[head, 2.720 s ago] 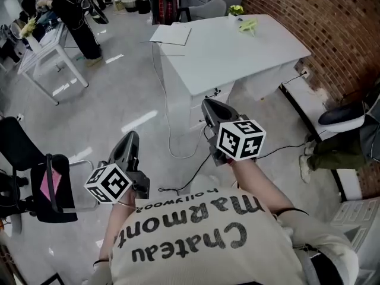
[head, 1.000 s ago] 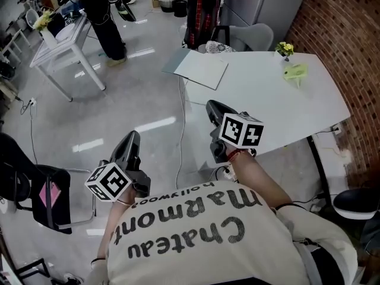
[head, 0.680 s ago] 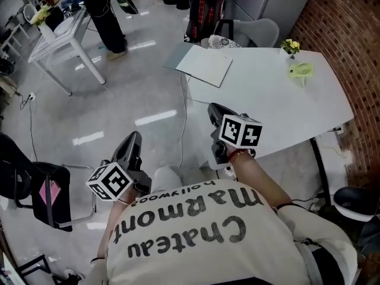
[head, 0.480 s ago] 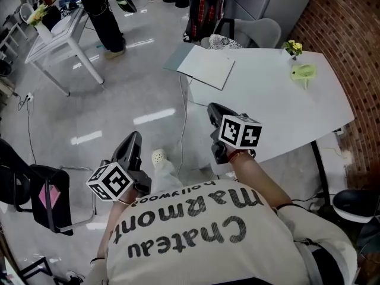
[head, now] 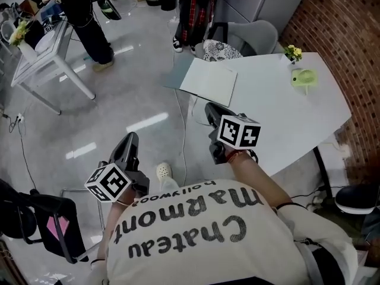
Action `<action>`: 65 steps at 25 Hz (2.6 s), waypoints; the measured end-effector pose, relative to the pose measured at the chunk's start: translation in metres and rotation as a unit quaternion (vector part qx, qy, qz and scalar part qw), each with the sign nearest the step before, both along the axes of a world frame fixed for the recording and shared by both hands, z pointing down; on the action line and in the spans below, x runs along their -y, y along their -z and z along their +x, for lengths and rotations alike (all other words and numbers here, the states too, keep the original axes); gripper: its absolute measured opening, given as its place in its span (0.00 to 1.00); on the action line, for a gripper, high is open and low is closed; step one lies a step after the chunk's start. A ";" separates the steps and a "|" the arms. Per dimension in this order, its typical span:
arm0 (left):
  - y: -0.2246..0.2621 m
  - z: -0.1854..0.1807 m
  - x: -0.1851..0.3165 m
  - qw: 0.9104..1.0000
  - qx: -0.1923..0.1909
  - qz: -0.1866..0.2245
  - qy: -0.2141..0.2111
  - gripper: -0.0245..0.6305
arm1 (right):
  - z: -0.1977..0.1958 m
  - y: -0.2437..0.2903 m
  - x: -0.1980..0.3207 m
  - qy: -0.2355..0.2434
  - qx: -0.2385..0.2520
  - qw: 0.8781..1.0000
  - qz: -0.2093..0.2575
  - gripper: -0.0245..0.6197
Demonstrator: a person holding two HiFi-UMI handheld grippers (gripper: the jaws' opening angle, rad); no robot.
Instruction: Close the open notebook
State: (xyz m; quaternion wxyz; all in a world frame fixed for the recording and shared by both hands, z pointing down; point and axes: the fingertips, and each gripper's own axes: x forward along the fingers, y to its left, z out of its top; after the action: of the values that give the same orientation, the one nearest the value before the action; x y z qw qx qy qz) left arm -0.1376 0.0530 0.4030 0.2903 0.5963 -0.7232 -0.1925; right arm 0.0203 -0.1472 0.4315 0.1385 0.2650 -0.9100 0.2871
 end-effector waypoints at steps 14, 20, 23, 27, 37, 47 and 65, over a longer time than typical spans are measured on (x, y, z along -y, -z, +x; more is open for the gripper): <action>0.025 -0.135 0.063 0.999 0.008 0.029 -0.034 0.04 | -0.119 0.041 0.039 0.027 -0.004 0.999 0.028 0.25; 0.027 -0.160 0.070 0.998 0.026 0.028 -0.042 0.04 | -0.146 0.017 0.044 0.064 -0.076 0.993 0.062 0.30; 0.025 -0.160 0.066 0.998 0.032 0.024 -0.041 0.04 | -0.143 0.001 0.043 0.067 -0.102 0.991 0.055 0.32; 0.020 -0.137 0.056 0.997 0.031 0.037 -0.056 0.04 | -0.133 -0.012 0.036 0.076 -0.116 0.989 0.057 0.33; 0.001 -0.064 -0.002 0.999 0.010 0.004 -0.052 0.04 | -0.082 -0.032 -0.024 0.087 -0.097 0.991 0.031 0.33; 0.001 -0.057 0.019 0.997 0.018 0.005 -0.075 0.04 | -0.085 -0.041 -0.015 0.090 -0.093 0.991 0.024 0.34; 0.003 -0.149 0.108 0.996 0.026 -0.003 -0.088 0.04 | -0.168 -0.072 0.070 0.083 -0.141 0.986 0.042 0.35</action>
State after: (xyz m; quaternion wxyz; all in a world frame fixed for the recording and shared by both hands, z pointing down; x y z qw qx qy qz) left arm -0.2863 -0.0554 0.4004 0.2893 0.6612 -0.6760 -0.1489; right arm -0.1480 -0.2169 0.5037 0.2772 0.2318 -0.9117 0.1957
